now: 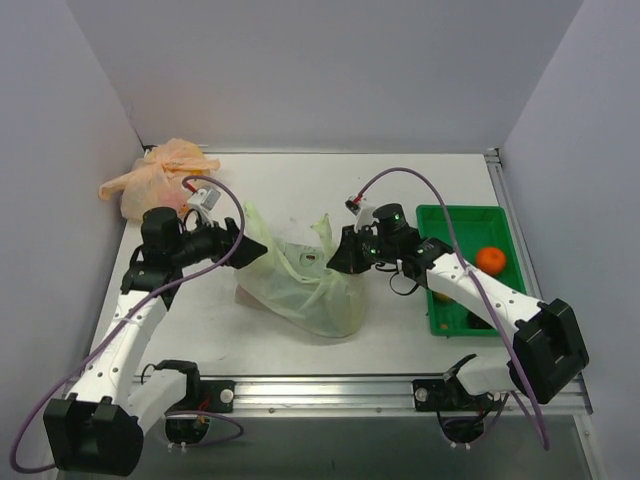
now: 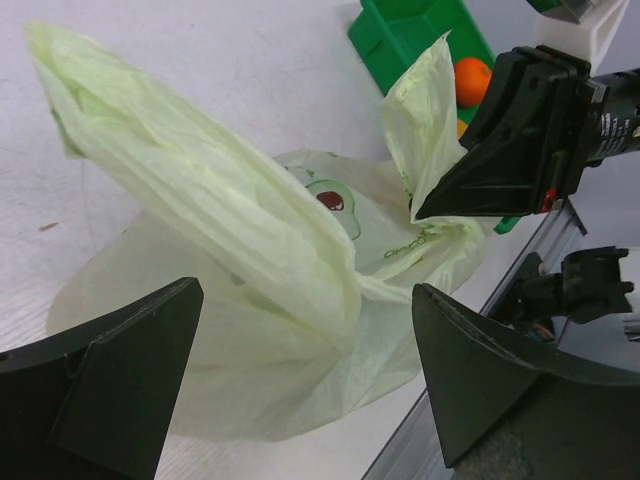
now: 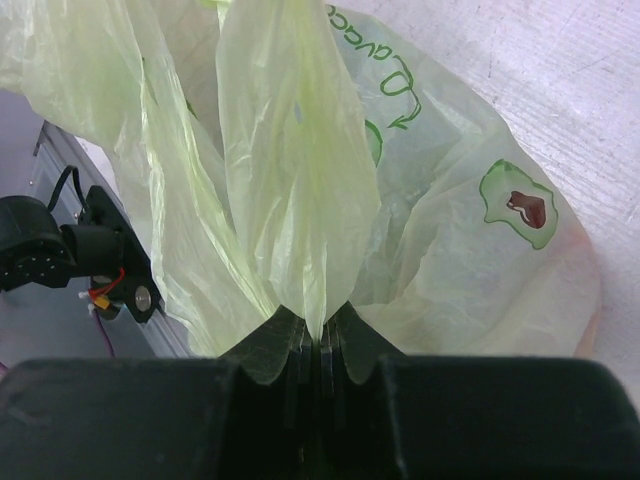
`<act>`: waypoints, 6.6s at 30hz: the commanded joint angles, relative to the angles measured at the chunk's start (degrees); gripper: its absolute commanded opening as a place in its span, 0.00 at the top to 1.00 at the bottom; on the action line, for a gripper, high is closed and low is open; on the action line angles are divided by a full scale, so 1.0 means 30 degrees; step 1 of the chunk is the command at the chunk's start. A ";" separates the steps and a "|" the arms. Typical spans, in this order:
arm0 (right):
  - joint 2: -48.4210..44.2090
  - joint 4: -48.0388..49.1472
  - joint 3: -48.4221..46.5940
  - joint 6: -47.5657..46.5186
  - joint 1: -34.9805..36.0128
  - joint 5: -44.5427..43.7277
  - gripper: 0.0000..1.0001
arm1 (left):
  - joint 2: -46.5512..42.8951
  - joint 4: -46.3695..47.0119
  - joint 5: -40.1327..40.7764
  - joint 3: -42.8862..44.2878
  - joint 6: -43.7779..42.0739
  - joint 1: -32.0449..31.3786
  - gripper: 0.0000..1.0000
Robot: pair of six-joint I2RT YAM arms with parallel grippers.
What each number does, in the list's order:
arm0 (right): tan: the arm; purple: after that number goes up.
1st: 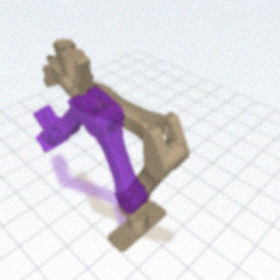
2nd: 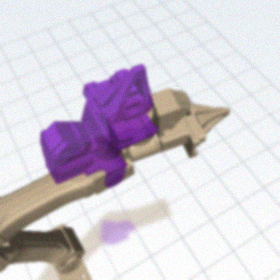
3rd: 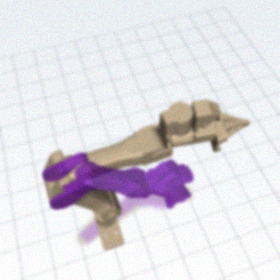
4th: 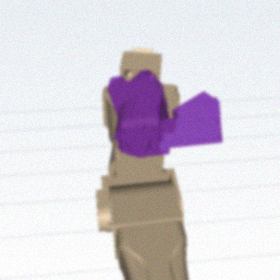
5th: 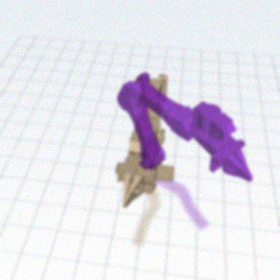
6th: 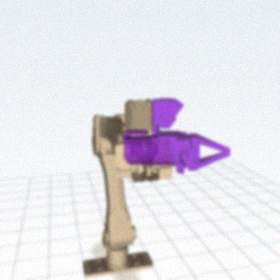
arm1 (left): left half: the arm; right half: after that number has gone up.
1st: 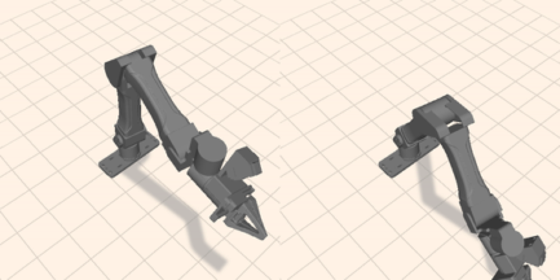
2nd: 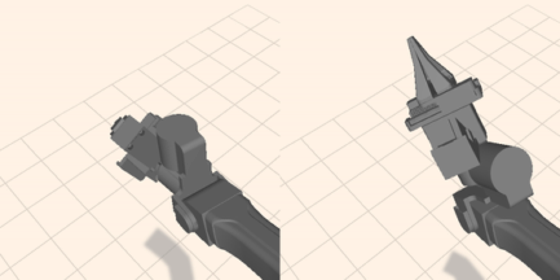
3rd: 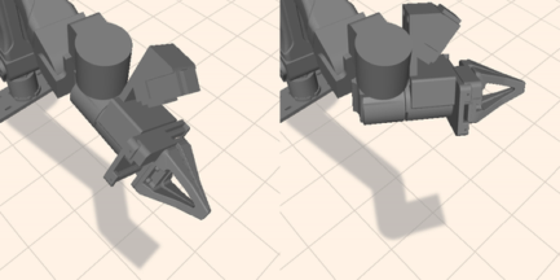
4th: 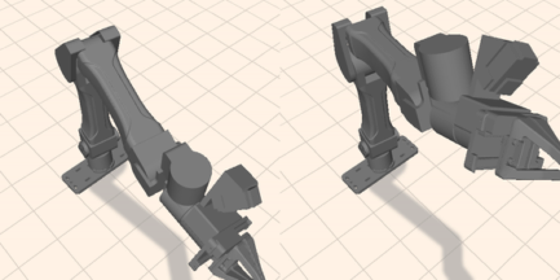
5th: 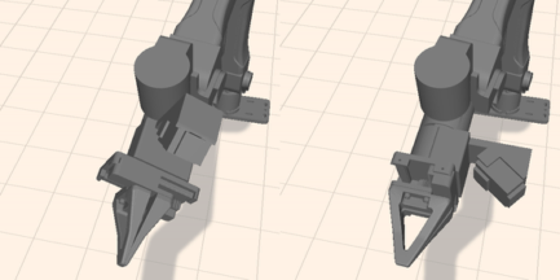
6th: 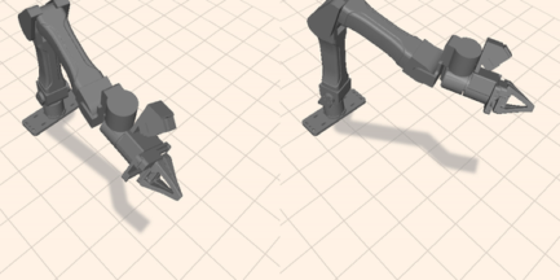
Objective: Place the fake fruits into the plastic bag and tie a complex knot
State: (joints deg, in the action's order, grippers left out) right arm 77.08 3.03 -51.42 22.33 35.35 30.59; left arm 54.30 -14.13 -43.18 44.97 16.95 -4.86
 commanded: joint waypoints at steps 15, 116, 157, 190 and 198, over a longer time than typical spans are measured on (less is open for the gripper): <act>-0.0820 -0.0569 -0.0907 -0.2315 0.0345 0.0555 1.00 | 0.3695 0.9208 -0.0510 0.0129 0.2463 -0.3154 0.84; 0.0440 -0.4171 -0.4247 -1.3911 0.0930 0.9462 1.00 | 0.4630 0.2075 -0.6788 0.6424 -0.4066 -0.2187 0.34; -0.0058 -0.7397 -0.4073 -1.7644 0.1428 0.9110 1.00 | 0.6687 -0.1207 -0.7962 0.8741 -0.6970 -0.3303 1.00; 0.1817 -0.0546 -0.3222 -0.1555 -0.0183 0.8407 1.00 | -0.0026 0.0638 0.3520 -0.0194 -0.2629 -1.1705 1.00; 0.1788 0.0718 -0.2812 0.0551 -0.0271 0.8699 1.00 | 0.1906 0.1868 0.6949 -0.1484 -0.5501 -1.3495 1.00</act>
State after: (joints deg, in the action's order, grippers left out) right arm 82.78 -1.58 -59.42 18.92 35.55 55.53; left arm 57.76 -7.73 -27.14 41.89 4.71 -43.94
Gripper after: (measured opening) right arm 0.043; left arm 0.032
